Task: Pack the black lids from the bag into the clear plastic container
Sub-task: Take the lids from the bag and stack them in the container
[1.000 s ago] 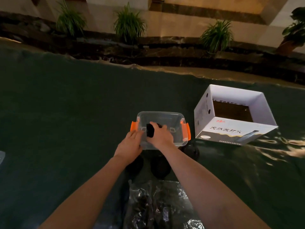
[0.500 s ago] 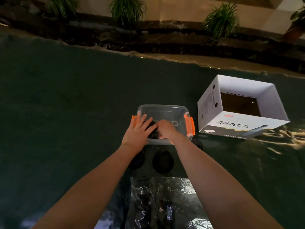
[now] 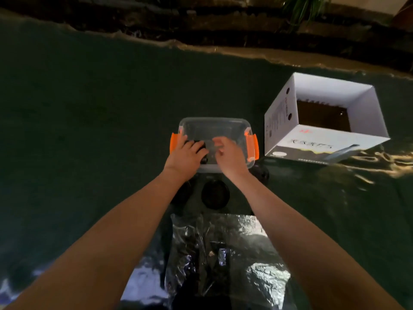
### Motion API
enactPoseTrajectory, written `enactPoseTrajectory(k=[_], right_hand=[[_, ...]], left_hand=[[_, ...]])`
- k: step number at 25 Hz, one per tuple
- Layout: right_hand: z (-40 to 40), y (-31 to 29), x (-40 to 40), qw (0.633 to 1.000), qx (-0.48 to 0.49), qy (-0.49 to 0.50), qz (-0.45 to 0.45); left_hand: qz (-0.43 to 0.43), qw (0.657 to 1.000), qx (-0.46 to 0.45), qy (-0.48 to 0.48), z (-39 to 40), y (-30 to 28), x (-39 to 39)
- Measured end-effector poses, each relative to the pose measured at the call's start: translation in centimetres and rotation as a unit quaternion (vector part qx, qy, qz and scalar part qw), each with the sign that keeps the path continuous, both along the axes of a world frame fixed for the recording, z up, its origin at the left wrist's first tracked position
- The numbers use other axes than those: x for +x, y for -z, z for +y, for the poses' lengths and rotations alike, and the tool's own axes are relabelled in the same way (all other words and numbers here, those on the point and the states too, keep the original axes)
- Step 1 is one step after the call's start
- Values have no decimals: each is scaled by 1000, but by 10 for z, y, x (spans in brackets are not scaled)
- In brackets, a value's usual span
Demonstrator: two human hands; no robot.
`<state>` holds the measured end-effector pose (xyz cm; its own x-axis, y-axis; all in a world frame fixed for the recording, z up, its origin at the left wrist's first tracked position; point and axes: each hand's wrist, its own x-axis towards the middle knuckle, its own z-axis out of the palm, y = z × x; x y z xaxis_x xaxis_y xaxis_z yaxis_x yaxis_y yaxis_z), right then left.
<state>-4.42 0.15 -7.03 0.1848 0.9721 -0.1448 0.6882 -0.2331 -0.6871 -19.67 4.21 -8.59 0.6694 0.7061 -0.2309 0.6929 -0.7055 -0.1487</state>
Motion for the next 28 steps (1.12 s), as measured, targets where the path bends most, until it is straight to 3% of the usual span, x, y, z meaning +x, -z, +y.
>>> enactPoseTrajectory(k=[9,12,16,18,20,24,26,28], right_hand=[[-46,-14,35,994,37,-79,-62],[-72,-21,45,992,50,-93,-68],[-143,-24,72,996,84,-6,-33],[-192,-18,87,992,89,71,-48],[-236,-8,98,982,72,168,-55],[-289,21,105,923,-86,367,77],[-296,32,102,890,-167,353,235],[-294,34,93,824,-241,276,432]], left_hand=[[26,999,30,-11,-10,-15,9],[-38,999,24,-23,-27,-27,11],[-245,963,-4,-112,-108,-33,2],[-275,944,-28,-180,-169,-22,-9],[-245,928,-60,-274,-222,-6,-21],[-221,851,-208,-429,-273,19,-35],[-271,812,-258,-448,-275,25,-38],[-307,796,-278,-441,-273,27,-40]])
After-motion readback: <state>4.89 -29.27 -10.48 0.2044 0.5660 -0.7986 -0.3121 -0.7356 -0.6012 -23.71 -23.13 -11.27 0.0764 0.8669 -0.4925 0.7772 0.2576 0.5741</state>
